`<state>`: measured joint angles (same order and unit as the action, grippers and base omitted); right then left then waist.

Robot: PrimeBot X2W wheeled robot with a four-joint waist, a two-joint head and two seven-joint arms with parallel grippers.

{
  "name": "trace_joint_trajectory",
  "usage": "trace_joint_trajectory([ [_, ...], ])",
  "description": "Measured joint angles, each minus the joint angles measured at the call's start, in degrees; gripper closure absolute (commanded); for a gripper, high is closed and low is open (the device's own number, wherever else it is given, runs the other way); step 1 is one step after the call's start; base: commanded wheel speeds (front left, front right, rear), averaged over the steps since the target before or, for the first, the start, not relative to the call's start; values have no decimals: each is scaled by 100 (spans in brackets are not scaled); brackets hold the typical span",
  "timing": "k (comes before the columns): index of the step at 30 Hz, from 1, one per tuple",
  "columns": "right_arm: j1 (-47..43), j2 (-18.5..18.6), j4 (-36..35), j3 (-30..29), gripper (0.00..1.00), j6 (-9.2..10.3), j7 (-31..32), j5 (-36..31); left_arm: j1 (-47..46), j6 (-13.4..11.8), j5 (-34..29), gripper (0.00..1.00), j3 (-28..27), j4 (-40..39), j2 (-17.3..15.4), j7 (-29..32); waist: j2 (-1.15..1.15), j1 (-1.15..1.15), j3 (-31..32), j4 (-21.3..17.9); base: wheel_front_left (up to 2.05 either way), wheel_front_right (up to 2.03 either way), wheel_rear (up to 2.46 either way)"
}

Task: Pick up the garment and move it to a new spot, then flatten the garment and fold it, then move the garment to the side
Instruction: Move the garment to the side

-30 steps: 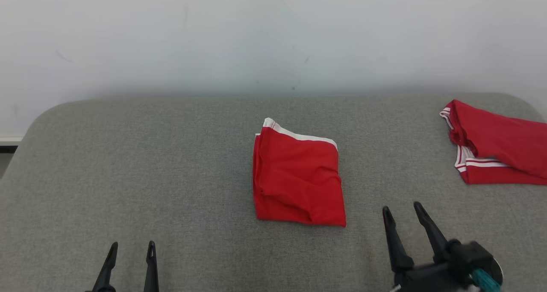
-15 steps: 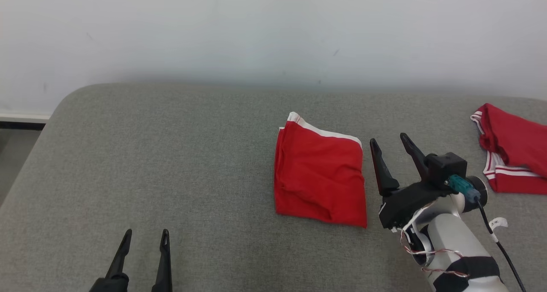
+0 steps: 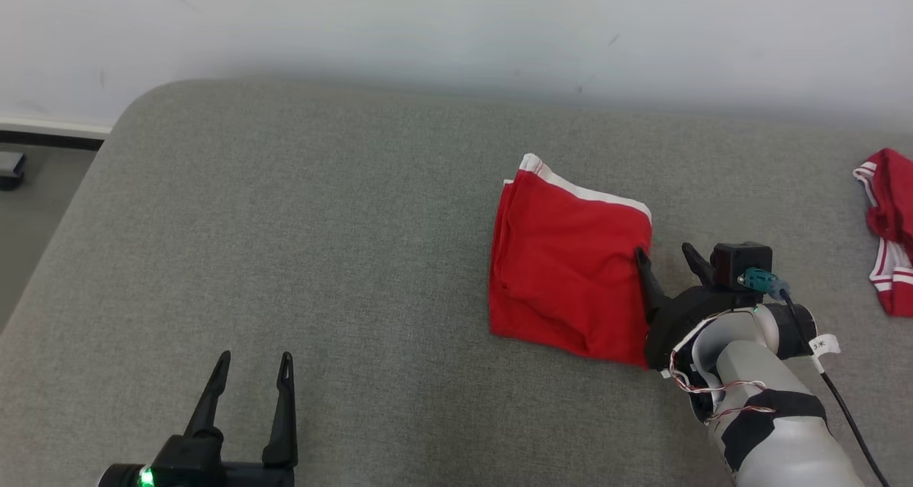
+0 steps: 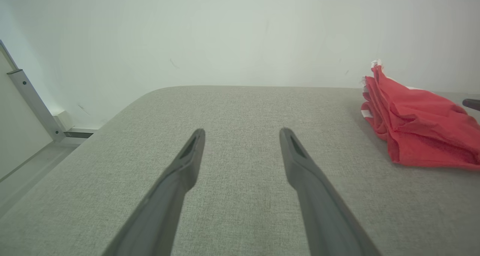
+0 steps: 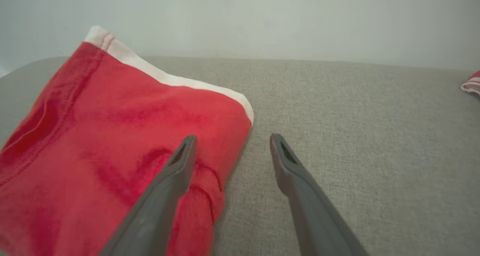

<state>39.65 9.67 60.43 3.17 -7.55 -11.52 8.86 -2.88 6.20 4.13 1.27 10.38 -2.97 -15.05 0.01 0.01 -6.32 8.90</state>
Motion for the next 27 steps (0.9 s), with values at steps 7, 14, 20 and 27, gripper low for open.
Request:
trace_joint_trajectory([
  [7,209,-179,706,-207,0,0,-127,115,-202,12,1,0,-5,70,2,0,0,0,-297,76,0,0,0],
  [14,328,-358,1005,-89,0,1,-203,249,-353,29,1,0,25,129,2,0,0,-1,-389,128,0,0,0],
  [20,339,-480,1088,62,100,1,-134,427,-362,29,63,0,33,162,2,0,0,-1,-409,131,0,0,0],
  [27,445,-381,1080,324,100,-3,-164,525,-380,-15,136,0,10,145,3,0,-1,-2,-501,83,0,0,0],
])
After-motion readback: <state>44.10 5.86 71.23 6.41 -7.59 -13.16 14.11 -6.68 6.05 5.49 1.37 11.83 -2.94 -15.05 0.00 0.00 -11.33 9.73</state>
